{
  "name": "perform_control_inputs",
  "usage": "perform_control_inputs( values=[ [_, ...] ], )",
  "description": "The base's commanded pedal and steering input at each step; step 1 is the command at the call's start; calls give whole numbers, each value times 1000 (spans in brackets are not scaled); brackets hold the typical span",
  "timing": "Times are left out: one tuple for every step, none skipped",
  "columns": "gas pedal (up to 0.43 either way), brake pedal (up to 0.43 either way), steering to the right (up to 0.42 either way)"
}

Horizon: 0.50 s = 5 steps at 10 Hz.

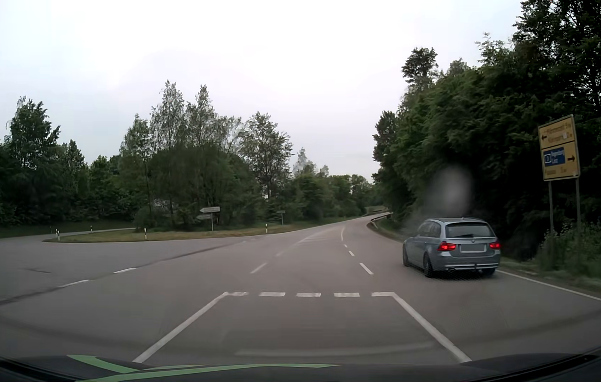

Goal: Follow the waypoints while adhering to traffic rules and regulations

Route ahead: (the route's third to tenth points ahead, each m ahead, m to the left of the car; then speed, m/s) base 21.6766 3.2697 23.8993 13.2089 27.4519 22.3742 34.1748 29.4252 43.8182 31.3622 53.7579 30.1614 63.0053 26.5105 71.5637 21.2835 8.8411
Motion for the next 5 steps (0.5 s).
perform_control_inputs(
  values=[
    [0, 226, -12],
    [0, 226, -20],
    [0, 220, -34],
    [0, 220, -47],
    [0, 207, -61]
  ],
)
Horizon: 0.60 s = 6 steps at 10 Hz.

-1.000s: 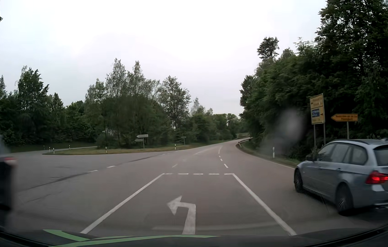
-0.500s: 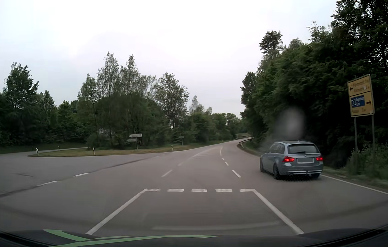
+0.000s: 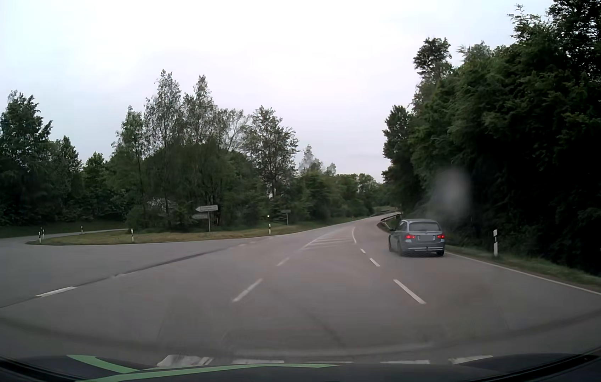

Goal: Follow the waypoints while adhering to traffic rules and regulations

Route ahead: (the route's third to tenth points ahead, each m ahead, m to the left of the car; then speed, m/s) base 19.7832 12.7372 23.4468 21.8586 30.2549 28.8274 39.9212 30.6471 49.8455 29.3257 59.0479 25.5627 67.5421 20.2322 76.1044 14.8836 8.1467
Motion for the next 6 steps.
perform_control_inputs(
  values=[
    [0, 195, -78],
    [0, 189, -93],
    [0, 165, -107],
    [0, 116, -124],
    [0, 73, -139],
    [0, 12, -150]
  ],
)
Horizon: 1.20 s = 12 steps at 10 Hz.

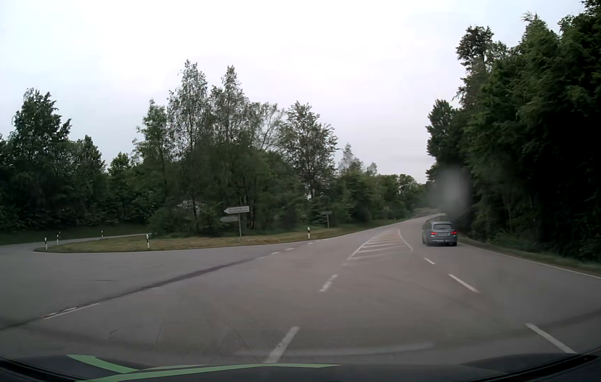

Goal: Follow the waypoints while adhering to traffic rules and regulations

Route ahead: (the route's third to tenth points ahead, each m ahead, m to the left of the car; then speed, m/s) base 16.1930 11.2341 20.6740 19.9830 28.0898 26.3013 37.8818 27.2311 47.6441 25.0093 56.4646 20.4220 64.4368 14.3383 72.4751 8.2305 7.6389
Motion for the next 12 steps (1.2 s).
perform_control_inputs(
  values=[
    [0, 0, -163],
    [0, 0, -173],
    [0, 0, -183],
    [0, 0, -196],
    [0, 0, -204],
    [0, 0, -209],
    [0, 0, -216],
    [0, 0, -224],
    [0, 0, -232],
    [0, 0, -235],
    [0, 0, -238],
    [0, 0, -239]
  ],
)
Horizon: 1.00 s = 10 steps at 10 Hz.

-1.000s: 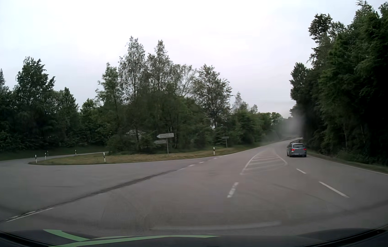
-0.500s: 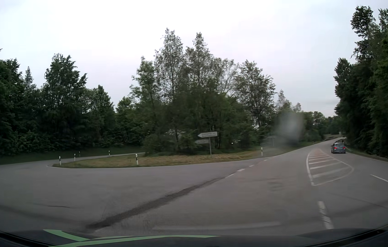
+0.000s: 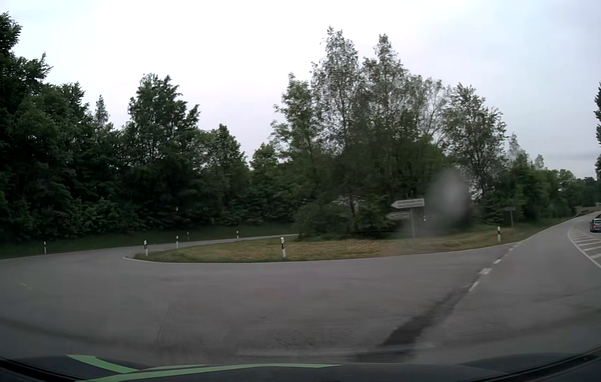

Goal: Follow the waypoints while adhering to traffic rules and regulations

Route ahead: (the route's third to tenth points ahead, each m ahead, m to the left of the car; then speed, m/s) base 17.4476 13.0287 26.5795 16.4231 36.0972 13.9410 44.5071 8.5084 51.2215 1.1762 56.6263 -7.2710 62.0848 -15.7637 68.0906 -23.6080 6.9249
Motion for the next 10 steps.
perform_control_inputs(
  values=[
    [0, 0, -240],
    [39, 0, -241],
    [39, 0, -242],
    [39, 0, -243],
    [47, 0, -243],
    [59, 0, -243],
    [59, 0, -242],
    [98, 0, -237],
    [110, 0, -235],
    [110, 0, -235]
  ],
)
